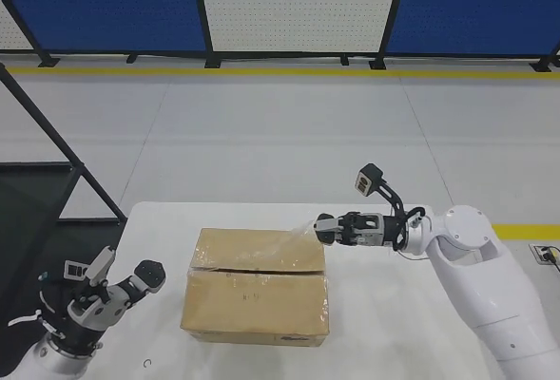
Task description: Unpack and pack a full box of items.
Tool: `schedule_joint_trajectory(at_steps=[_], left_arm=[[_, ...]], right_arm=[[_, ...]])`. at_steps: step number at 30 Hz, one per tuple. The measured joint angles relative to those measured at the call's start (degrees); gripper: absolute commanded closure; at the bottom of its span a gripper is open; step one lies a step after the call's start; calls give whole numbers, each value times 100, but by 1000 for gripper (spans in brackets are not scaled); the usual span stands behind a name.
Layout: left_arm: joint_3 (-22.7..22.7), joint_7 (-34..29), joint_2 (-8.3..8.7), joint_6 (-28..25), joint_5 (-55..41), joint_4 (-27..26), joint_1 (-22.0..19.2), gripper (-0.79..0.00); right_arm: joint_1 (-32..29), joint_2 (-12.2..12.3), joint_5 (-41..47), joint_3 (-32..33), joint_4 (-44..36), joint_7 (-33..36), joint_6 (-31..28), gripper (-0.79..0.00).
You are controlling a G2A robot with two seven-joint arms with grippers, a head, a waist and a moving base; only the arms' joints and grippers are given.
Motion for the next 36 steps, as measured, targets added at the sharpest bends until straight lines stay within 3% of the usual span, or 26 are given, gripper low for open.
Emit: schedule_joint_trajectory(at_steps=[13,25,36], left_arm=[[311,291,37,629,287,15,-476,-785],[797,291,106,1909,638,361,-1041,-785],[852,425,102,2008,625,394,-1061,-785]], right_arm=[[-356,108,-260,121,24,158,2,0],[-646,191,-469,218,-109,17,90,0],[-760,241,-563,278,-35,-25,71,0]])
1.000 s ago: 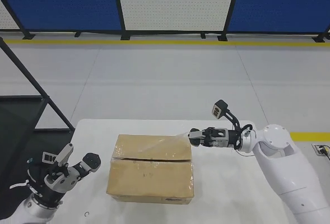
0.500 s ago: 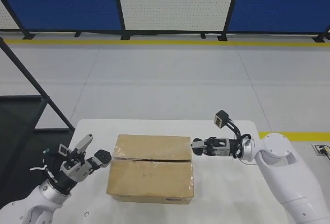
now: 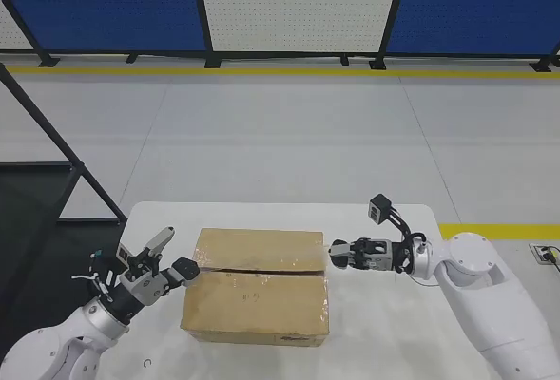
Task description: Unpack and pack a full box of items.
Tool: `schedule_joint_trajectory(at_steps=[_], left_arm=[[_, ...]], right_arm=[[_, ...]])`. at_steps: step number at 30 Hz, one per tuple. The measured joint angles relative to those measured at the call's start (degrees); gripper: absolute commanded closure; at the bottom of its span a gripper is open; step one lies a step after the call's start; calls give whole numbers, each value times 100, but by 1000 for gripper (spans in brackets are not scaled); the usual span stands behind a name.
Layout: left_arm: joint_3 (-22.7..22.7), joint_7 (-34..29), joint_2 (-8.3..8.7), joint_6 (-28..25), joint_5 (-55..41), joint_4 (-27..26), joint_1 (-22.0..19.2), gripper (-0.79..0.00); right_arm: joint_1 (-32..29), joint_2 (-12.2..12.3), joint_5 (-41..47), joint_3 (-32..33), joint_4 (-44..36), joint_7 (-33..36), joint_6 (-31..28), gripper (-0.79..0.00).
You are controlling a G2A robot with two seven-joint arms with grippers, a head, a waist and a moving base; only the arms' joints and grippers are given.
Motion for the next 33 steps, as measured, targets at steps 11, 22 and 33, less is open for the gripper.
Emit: schedule_joint_trajectory(at_steps=[11,22,33], left_arm=[[523,830,-20,764,196,158,-465,-785],[970,1002,-26,1134,447,563,-833,-785],[1230,1192,-52,1163,475,854,-1085,-785]], right_arm=[[-120,61,-133,59,-51,10,72,0],[-98,81,-271,-26,-102,55,184,0],[-81,100,-299,-47,-97,29,219,0]])
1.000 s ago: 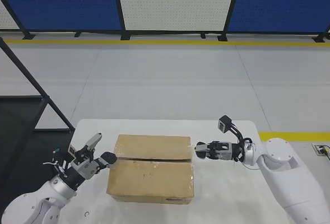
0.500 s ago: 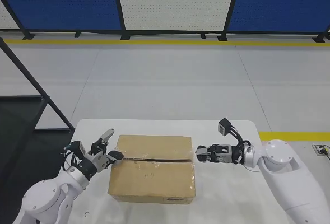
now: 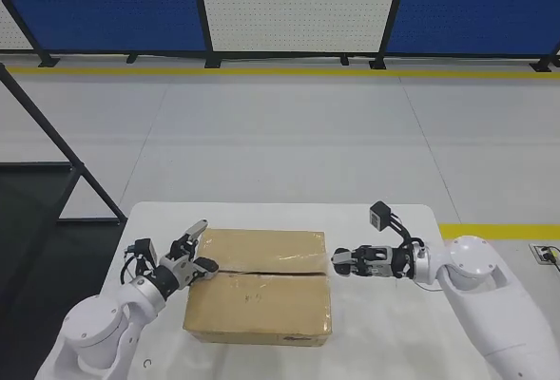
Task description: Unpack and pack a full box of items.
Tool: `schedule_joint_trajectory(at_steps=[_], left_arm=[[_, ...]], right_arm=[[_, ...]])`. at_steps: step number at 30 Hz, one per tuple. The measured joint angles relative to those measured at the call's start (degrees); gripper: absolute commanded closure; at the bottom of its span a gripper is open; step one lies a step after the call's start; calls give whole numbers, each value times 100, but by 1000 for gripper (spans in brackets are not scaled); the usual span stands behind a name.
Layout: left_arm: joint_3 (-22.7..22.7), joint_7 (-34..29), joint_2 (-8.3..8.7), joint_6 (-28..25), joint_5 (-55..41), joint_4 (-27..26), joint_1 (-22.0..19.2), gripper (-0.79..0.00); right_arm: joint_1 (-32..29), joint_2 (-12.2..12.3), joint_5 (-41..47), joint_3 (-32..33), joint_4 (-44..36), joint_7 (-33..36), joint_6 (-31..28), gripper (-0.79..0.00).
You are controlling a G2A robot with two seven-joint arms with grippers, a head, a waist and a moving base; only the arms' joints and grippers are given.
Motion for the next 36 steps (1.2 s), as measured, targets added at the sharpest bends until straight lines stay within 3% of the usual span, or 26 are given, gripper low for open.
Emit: schedule_joint_trajectory(at_steps=[8,9,10,11,12,36], left_arm=[[116,9,-7,93,4,152,-125,-785],[126,9,-7,97,5,168,-136,-785],[131,9,-8,99,3,176,-144,-785],[136,5,-8,101,0,181,-150,-785],[139,-2,-7,101,-2,186,-156,-785],[46,-27,19,73,-89,8,-16,-785]], right_arm=[[12,8,6,-24,35,-14,18,0],[19,8,5,-33,37,-14,24,-65],[25,7,3,-41,39,-14,29,-292],[33,6,3,-50,44,-18,37,-671],[45,4,-1,-61,55,-37,57,-785],[-146,93,280,381,-315,-720,-2,-785]])
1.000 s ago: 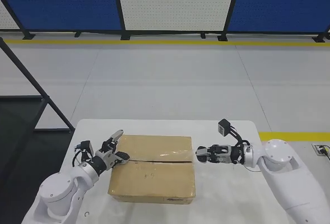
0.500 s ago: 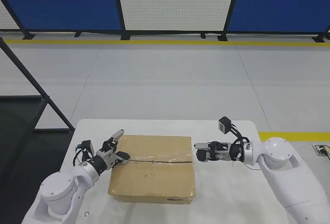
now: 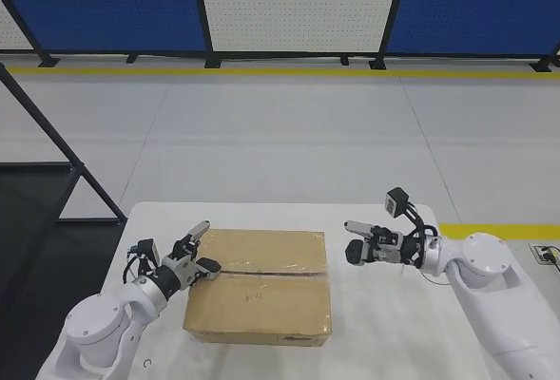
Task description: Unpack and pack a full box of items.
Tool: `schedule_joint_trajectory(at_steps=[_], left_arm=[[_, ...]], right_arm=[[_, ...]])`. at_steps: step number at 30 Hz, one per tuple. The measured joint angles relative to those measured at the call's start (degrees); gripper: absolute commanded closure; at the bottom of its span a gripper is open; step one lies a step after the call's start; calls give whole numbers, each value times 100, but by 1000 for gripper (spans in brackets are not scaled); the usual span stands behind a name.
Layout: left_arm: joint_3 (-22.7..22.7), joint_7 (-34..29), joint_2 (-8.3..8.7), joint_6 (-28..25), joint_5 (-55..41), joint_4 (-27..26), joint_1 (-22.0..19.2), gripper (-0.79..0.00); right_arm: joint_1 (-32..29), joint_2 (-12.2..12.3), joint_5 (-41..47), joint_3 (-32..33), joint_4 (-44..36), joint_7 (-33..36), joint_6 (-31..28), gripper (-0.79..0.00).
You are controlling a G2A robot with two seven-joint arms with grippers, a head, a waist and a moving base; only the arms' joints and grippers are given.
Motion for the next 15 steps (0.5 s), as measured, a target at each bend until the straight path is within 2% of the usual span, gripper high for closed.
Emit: schedule_joint_trajectory(at_steps=[3,4,6,10,15], left_arm=[[-6,4,2,-12,-11,-41,30,-785],[-9,11,2,-18,-16,-56,42,-785],[-11,25,3,-28,-27,-92,67,-785],[-17,43,4,-60,-37,-162,120,-785],[-68,86,6,-146,-80,-221,203,-785]], right_arm=[[-125,-17,341,39,-238,-40,-85,-785],[-145,-32,427,-1,-320,-55,-84,-434],[-126,-79,490,-167,-501,-145,-56,0],[39,-185,444,-594,-673,-323,61,0],[51,-188,421,-603,-673,-321,76,0]])
